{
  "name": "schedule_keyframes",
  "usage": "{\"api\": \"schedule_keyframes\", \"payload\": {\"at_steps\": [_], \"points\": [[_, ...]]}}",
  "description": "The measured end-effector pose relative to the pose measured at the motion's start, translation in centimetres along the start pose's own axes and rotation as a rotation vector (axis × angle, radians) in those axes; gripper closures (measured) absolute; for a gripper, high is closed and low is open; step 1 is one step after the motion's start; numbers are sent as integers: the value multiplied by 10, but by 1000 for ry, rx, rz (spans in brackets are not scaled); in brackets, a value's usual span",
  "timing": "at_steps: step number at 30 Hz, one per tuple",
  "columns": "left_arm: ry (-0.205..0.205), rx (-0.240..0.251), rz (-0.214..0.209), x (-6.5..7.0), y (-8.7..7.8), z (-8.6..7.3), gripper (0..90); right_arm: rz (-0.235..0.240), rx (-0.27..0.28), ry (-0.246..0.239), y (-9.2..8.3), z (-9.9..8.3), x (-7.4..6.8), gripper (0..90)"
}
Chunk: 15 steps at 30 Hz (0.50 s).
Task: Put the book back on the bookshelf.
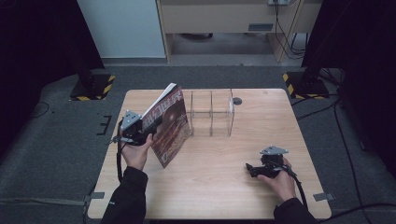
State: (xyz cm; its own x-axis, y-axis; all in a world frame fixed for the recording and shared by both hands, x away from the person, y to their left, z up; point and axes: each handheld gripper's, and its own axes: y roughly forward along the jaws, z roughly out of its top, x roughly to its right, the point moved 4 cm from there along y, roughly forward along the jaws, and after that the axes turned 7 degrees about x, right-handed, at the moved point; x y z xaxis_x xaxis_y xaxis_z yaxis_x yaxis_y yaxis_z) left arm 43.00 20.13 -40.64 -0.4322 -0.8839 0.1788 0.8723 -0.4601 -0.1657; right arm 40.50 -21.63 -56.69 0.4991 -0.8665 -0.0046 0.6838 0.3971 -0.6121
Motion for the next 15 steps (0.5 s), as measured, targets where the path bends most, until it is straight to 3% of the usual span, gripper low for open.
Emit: {"api": "schedule_keyframes", "payload": {"at_steps": [6, 11, 15], "points": [[32, 13, 19, 5, 10, 11, 833, 0, 0, 0, 0, 0, 0, 51], [20, 49, 17, 9, 23, 23, 834, -2, 1, 3, 0, 0, 0, 51], [27, 57, 42, 8, 36, 27, 834, -2, 2, 1, 0, 0, 0, 51]]}}
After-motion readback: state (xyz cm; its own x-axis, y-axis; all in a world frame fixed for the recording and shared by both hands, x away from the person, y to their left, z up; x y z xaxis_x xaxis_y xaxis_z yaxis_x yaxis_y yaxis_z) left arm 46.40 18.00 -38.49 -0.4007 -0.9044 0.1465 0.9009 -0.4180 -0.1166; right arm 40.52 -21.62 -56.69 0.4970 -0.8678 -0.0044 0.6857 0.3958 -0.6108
